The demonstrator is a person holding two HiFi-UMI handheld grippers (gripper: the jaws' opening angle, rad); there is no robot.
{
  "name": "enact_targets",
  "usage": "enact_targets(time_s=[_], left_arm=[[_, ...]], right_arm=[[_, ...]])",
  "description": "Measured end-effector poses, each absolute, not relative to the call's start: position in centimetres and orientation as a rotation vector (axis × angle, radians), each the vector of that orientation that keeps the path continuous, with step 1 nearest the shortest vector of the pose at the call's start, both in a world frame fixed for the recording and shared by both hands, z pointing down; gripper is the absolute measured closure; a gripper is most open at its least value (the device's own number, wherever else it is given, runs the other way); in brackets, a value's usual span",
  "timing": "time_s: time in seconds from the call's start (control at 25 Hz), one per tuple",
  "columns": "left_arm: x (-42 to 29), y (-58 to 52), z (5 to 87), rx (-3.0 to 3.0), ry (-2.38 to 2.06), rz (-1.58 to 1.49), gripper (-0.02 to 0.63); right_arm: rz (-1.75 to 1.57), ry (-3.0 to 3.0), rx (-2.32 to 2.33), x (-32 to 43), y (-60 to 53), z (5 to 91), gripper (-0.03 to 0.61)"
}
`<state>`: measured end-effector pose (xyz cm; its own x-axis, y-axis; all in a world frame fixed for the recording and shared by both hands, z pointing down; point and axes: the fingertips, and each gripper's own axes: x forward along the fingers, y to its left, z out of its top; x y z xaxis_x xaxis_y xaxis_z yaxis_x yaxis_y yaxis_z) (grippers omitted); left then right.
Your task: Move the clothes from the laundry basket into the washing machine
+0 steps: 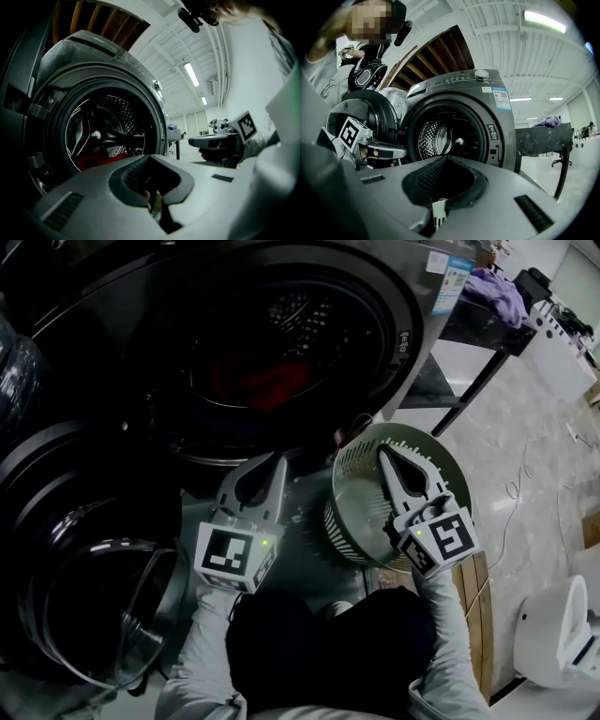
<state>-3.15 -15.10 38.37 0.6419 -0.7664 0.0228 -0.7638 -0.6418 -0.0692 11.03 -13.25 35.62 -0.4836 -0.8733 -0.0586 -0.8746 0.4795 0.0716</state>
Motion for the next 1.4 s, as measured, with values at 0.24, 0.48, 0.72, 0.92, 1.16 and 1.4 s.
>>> enact_targets(time_s=[0.24,0.48,0.72,0.92,1.16,1.4], left_arm=[[-3.1,-15.2,38.5,-2.799,1.313,-0.078,0.595],[-3.2,-15.3,38.6,-2.798,1.314,-0.079,0.595],[-3.2,-15.4,38.6,-2.796,1.317,-0.075,0.595],[-3.3,-15.3,38.6,-2.795,1.321,-0.080,0.595],[-3.4,-15.3,38.8,-2.795,1.320,-0.079,0.595],[-3.4,-15.4,38.8,-2.795,1.327,-0.079,0.595]], right_arm=[[0.148,2.675,-1.611,11.3,-13.3,35.5,0.561],[0.118,2.684,-1.630,11.5,-13.4,36.0,0.561],[0.088,2.714,-1.666,11.9,-13.4,36.8,0.561],[0.111,2.707,-1.647,11.8,-13.3,36.5,0.561],[0.135,2.679,-1.637,11.8,-13.4,35.9,0.561],[0.119,2.673,-1.632,11.9,-13.4,35.9,0.561]])
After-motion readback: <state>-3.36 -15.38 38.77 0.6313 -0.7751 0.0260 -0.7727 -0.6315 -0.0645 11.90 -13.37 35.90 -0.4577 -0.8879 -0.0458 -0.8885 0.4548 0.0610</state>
